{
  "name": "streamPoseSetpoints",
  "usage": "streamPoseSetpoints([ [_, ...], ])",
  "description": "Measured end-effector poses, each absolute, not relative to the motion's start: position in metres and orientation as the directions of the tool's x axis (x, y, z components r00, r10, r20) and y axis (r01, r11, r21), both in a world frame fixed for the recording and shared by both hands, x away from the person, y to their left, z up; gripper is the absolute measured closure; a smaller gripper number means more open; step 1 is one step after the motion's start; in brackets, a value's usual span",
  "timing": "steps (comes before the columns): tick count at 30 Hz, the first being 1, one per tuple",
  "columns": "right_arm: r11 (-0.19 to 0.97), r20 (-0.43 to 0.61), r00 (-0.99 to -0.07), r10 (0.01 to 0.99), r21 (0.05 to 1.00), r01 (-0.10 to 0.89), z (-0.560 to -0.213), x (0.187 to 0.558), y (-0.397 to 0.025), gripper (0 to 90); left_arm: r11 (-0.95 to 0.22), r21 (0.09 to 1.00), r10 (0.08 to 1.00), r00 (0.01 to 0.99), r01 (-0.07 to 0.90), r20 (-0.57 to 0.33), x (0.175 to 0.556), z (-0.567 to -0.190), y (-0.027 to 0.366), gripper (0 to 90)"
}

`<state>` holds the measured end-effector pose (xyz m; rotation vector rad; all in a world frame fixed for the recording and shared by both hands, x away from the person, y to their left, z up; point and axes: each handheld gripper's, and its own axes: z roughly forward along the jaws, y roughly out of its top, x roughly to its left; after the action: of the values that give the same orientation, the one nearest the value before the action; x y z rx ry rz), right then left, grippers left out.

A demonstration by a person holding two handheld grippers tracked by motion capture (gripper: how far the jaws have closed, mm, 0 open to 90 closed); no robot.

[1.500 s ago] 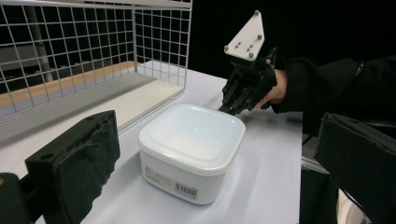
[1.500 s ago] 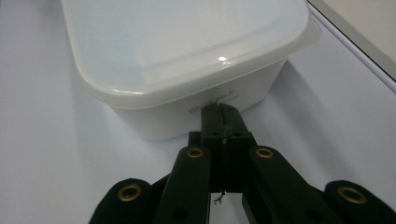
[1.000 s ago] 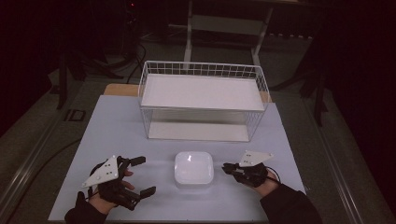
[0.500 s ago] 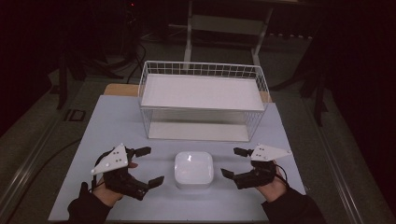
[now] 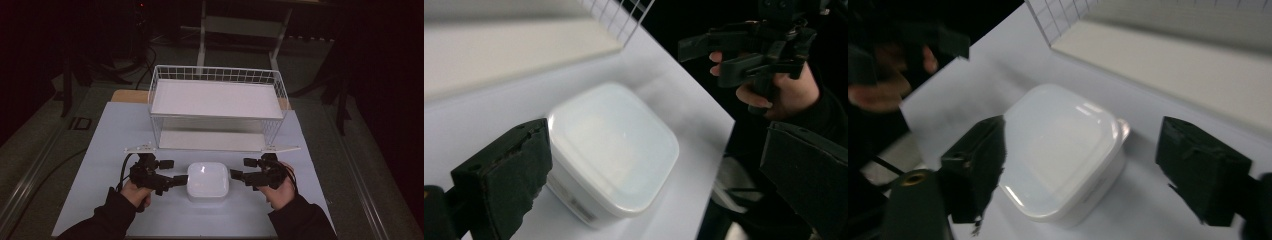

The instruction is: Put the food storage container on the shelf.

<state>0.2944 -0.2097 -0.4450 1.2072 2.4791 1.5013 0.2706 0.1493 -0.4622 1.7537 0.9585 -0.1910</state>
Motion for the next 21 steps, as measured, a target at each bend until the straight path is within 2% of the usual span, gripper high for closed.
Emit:
streamPoseSetpoints([
  [4,0.239,0.414,-0.662,0.625,0.706,0.667,-0.455,0.299,-0.203,14.4,-0.072,0.647,0.521,0.582,0.759,-0.624,0.279,-0.477,0.144,0.1],
  [7,0.215,0.486,-0.62,0.616,0.654,0.726,-0.464,0.303,-0.2,14.7,-0.057,0.612,0.557,0.534,0.788,-0.636,0.283,-0.484,0.14,0.2],
  [12,0.173,0.576,-0.535,0.619,0.564,0.808,-0.476,0.311,-0.2,23.3,-0.046,0.577,0.567,0.497,0.816,-0.657,0.289,-0.492,0.136,4.6],
  [15,0.156,0.6,-0.491,0.631,0.522,0.839,-0.483,0.315,-0.201,27.3,-0.037,0.535,0.573,0.457,0.844,-0.68,0.292,-0.499,0.134,10.1],
  [16,0.152,0.608,-0.479,0.633,0.51,0.847,-0.486,0.316,-0.2,28.8,-0.033,0.519,0.577,0.44,0.854,-0.688,0.293,-0.501,0.135,14.5],
  [21,0.143,0.644,-0.421,0.639,0.439,0.887,-0.496,0.321,-0.199,38.5,-0.019,0.454,0.584,0.378,0.891,-0.718,0.295,-0.511,0.137,21.3],
])
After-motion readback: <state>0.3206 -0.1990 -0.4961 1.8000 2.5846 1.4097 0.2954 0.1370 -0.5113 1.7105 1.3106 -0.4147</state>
